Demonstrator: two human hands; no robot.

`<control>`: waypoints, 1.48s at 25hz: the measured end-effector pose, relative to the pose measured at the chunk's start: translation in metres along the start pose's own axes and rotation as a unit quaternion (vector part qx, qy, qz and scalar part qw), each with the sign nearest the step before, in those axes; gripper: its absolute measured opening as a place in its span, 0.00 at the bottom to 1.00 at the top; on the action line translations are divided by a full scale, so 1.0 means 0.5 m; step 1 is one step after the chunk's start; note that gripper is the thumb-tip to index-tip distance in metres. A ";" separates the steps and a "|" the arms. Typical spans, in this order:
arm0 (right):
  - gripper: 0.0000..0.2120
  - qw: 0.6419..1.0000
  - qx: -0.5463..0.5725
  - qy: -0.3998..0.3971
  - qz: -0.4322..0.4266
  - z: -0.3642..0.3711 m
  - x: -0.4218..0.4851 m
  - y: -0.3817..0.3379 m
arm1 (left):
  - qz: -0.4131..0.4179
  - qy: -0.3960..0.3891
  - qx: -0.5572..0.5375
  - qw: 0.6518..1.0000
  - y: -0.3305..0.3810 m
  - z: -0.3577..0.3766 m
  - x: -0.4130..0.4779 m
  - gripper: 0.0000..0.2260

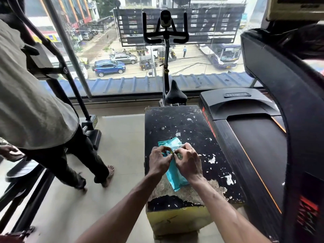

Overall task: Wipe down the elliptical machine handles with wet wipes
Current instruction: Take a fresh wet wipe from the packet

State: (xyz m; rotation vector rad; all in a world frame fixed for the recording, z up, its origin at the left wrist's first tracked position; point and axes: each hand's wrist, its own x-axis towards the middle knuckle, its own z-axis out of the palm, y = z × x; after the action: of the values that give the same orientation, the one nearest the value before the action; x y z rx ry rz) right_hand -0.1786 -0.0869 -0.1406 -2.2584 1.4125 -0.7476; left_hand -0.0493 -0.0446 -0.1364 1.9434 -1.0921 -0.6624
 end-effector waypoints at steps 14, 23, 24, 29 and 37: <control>0.06 0.997 0.077 0.017 -0.010 -0.004 -0.004 0.042 | 0.023 -0.002 0.042 0.999 0.003 -0.001 -0.003 0.11; 0.04 0.982 0.170 0.006 0.079 -0.028 0.000 0.047 | 0.040 -0.023 0.096 0.994 0.008 0.004 -0.005 0.15; 0.02 0.982 0.173 0.002 0.079 -0.028 0.001 0.048 | 0.043 -0.026 0.104 0.993 0.011 0.004 -0.005 0.16; 0.02 0.977 0.197 -0.001 0.079 -0.031 0.005 0.054 | 0.059 -0.027 0.101 0.993 0.014 0.003 -0.006 0.13; 0.12 0.985 0.170 -0.009 -0.021 -0.033 -0.001 0.049 | 0.087 0.002 0.033 0.996 0.020 -0.005 0.003 0.02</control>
State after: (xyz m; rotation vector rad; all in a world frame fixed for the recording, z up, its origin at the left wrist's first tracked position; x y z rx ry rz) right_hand -0.2060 -0.0975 -0.1416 -2.0283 1.1309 -0.9041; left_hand -0.0509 -0.0480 -0.1268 1.8773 -1.2783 -0.5321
